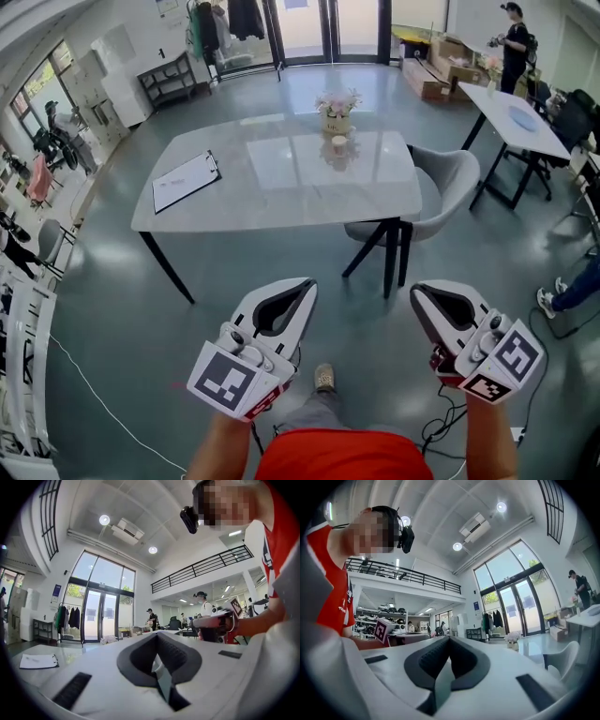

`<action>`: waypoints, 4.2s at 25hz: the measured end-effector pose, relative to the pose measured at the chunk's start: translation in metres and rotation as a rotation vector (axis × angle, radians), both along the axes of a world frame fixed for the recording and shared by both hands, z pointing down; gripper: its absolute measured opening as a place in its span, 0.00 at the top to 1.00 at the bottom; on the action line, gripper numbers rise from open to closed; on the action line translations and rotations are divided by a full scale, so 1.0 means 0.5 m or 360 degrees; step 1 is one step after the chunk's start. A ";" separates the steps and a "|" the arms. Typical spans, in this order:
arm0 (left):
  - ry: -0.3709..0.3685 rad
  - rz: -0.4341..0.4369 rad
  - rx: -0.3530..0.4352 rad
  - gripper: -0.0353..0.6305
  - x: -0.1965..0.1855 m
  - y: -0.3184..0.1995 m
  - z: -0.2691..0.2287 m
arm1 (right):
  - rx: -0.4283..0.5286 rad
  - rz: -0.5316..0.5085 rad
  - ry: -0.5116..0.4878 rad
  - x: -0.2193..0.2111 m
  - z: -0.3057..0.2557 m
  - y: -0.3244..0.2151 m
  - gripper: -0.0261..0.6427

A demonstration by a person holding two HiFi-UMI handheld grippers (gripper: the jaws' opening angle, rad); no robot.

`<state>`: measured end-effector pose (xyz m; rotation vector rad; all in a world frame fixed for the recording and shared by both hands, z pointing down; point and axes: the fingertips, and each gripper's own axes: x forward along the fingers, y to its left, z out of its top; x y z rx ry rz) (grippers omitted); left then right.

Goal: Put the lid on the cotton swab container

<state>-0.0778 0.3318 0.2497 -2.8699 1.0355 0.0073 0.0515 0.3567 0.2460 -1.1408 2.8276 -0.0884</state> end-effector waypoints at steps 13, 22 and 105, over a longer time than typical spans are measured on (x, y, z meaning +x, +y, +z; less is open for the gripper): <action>-0.0051 0.0053 -0.0047 0.93 -0.053 -0.342 0.030 | -0.0019 0.0110 0.0107 -0.043 0.016 -0.337 0.97; -0.0036 -0.0004 -0.0079 0.93 -0.037 -0.500 0.056 | -0.0051 0.0080 0.0165 -0.011 0.040 -0.507 0.97; -0.1056 0.0419 -0.0649 0.52 0.233 -1.263 0.673 | -0.0306 -0.0943 0.1208 0.040 0.546 -1.318 0.61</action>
